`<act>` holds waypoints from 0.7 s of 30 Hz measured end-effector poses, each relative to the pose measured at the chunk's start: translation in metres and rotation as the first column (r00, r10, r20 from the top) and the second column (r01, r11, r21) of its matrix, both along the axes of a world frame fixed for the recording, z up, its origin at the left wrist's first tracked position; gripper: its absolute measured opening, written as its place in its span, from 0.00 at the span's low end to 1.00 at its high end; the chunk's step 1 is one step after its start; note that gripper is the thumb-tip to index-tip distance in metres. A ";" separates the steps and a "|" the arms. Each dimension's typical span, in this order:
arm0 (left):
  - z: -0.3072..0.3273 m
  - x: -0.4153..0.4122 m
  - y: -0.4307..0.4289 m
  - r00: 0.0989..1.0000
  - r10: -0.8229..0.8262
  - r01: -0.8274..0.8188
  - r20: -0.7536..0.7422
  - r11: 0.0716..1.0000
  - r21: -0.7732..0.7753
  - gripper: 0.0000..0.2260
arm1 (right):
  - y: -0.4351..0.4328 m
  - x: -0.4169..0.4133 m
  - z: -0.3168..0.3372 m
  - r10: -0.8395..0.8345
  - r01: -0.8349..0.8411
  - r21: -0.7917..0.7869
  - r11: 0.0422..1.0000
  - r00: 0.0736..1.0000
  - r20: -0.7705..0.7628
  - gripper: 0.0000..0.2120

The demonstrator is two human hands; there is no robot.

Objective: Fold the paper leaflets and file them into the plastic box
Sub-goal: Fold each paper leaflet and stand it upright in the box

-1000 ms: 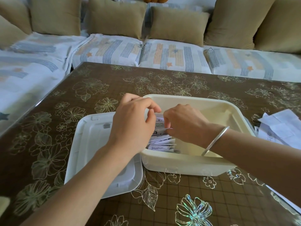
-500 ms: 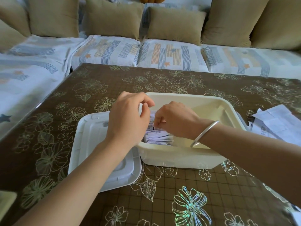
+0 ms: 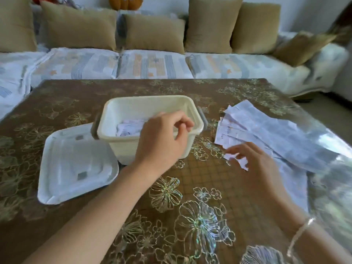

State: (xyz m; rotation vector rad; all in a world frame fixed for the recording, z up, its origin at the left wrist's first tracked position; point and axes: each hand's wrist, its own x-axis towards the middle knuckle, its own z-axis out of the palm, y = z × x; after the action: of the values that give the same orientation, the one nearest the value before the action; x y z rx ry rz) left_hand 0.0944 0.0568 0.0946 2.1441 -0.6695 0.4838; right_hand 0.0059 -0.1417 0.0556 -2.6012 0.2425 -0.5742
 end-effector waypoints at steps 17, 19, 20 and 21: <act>-0.102 -0.106 0.023 0.936 0.143 -0.093 -0.320 0.982 0.167 0.08 | 0.045 -0.093 -0.080 0.430 -0.445 -0.013 0.895 0.871 -0.238 0.25; -0.105 -0.114 0.039 0.924 0.167 -0.092 -0.345 0.970 0.224 0.10 | 0.055 -0.088 -0.080 0.448 -0.451 0.012 0.893 0.883 -0.139 0.22; -0.106 -0.118 0.044 0.920 0.158 -0.072 -0.359 0.967 0.243 0.11 | 0.056 -0.083 -0.076 0.424 -0.422 0.037 0.906 0.900 -0.098 0.20; -0.108 -0.122 0.049 0.916 0.151 -0.056 -0.372 0.965 0.254 0.11 | 0.056 -0.077 -0.072 0.382 -0.380 0.048 0.924 0.922 -0.067 0.19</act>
State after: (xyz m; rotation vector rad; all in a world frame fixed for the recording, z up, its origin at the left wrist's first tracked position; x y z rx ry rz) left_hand -0.0276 0.1063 -0.0132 2.4185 -0.4031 0.0212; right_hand -0.0712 -0.0854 -0.0160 -2.5430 -0.2287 -0.3287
